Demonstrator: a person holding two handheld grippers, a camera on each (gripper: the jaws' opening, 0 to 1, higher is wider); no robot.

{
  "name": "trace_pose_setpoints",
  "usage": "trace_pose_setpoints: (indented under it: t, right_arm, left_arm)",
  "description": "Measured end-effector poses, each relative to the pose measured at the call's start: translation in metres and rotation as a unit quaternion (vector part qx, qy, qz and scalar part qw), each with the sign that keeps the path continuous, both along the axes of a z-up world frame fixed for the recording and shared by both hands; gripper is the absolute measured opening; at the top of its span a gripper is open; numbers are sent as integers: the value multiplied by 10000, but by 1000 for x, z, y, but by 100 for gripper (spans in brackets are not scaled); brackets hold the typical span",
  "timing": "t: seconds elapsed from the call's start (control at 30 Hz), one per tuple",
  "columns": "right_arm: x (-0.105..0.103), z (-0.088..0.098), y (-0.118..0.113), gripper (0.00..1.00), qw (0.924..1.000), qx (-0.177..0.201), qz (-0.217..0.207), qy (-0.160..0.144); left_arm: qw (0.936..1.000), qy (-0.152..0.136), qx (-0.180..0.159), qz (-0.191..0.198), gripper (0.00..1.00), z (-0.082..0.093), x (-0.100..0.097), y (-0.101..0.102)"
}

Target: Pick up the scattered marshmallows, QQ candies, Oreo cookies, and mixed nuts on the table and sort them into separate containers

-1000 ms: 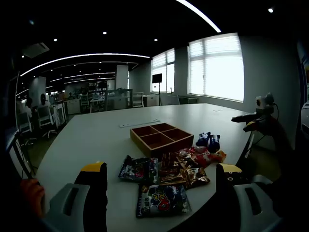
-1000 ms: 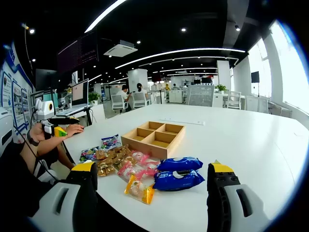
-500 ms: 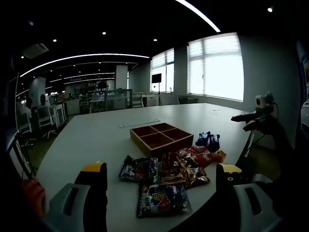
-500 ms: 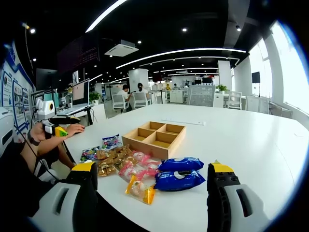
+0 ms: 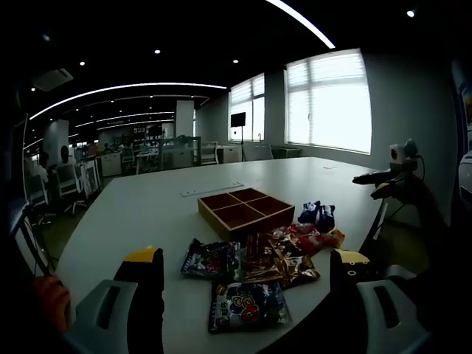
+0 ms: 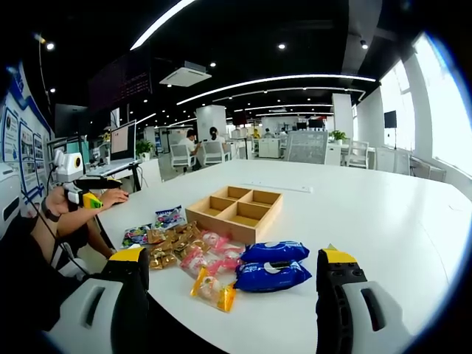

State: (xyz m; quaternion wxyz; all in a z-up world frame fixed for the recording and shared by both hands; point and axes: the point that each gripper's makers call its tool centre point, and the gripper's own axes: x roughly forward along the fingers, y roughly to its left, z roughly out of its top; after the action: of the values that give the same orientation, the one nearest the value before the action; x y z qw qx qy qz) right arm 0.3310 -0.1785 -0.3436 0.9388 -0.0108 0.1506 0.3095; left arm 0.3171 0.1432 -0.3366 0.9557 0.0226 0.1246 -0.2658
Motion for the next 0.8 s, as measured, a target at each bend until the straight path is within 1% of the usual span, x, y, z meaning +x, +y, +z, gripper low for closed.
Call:
trace_pose_setpoints:
  t: [0.8]
  right_arm:
    - [0, -4, 1, 90, 10000, -52, -2, 54]
  left_arm:
    - [10000, 19, 15, -25, 97, -2, -1, -1]
